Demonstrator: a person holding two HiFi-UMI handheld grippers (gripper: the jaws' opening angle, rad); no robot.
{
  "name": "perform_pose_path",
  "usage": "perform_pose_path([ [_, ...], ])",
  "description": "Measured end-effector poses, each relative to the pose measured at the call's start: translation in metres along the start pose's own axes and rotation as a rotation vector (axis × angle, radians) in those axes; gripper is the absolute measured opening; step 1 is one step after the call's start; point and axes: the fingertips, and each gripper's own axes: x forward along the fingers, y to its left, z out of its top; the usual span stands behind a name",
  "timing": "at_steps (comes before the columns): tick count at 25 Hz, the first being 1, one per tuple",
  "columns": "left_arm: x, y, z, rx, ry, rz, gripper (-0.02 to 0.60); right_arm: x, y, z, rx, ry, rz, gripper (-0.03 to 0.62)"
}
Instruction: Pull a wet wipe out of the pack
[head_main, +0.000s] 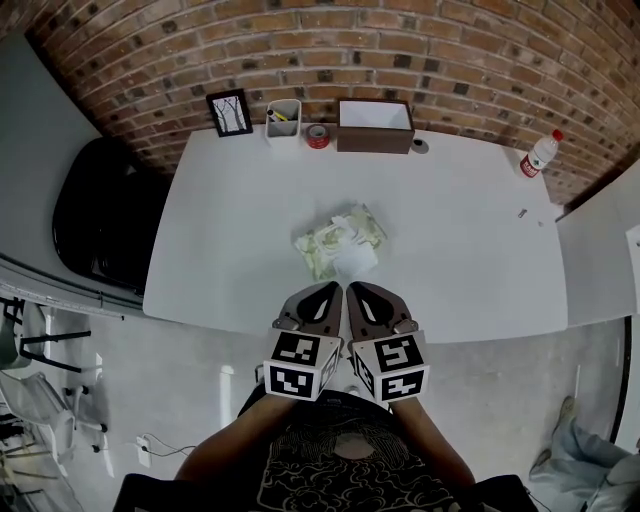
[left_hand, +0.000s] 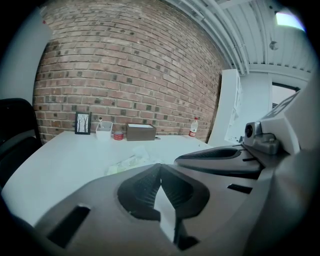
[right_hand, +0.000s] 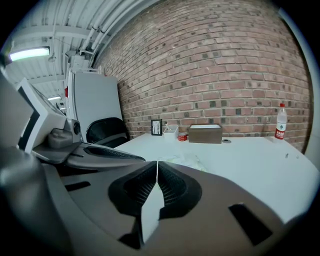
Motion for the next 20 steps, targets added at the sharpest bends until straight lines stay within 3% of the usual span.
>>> perform_pose_path([
  [20, 0.051, 0.056, 0.008, 0.000, 0.045, -0.041, 0.012, 0.074, -0.028, 0.005, -0.024, 0.101, -0.104, 0.020],
])
